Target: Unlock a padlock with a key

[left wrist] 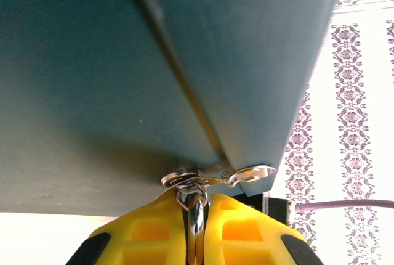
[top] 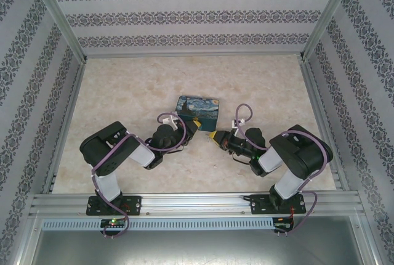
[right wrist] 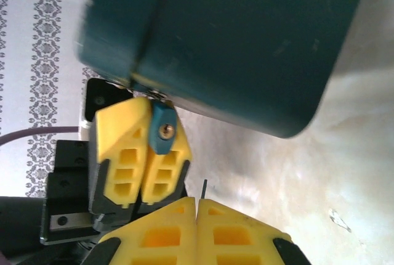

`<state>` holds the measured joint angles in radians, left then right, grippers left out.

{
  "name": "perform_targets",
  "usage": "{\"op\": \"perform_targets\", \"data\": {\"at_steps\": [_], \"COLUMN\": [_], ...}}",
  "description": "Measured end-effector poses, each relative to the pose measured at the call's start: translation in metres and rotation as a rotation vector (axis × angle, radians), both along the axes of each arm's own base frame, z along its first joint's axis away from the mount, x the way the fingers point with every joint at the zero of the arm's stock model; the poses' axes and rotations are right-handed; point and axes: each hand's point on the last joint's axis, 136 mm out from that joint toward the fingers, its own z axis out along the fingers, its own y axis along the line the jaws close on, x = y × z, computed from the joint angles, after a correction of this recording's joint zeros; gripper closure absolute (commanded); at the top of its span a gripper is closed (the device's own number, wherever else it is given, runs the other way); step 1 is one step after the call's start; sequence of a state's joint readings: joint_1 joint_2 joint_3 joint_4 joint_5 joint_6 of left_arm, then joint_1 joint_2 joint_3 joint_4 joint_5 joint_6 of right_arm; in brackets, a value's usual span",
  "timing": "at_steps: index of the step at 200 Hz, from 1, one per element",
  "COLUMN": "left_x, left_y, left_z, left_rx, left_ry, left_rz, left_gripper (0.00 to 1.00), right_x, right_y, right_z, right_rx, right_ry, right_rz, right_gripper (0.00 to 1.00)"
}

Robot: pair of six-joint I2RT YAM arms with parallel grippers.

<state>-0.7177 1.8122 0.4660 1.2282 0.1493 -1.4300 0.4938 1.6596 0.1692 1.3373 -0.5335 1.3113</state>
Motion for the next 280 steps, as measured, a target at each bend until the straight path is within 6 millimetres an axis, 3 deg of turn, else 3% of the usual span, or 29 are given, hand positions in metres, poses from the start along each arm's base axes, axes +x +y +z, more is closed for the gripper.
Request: {"op": "perform_targets", "data": {"at_steps": [53, 125, 280], "left_x": [0.001, 0.004, 0.005], "left_y": [0.000, -0.004, -0.006], "left_z": [-0.007, -0.002, 0.001], "left_rx": [-0.013, -0.064, -0.094], "left_ry": [0.025, 0.035, 0.038], "left_rz": [0.006, 0.013, 0.015], "left_gripper": [1.00, 1.00, 1.00], "right_x": [0.008, 0.016, 0.023], "right_y": [0.001, 0.004, 0.005], "right_z": [0.010, 0.018, 0.015], "right_rx": [0.017, 0.035, 0.029], "right_ry": [-0.026, -0.038, -0.029], "right_rz": [-0.018, -0.031, -0.051], "right_gripper": [1.00, 1.00, 1.00]}}
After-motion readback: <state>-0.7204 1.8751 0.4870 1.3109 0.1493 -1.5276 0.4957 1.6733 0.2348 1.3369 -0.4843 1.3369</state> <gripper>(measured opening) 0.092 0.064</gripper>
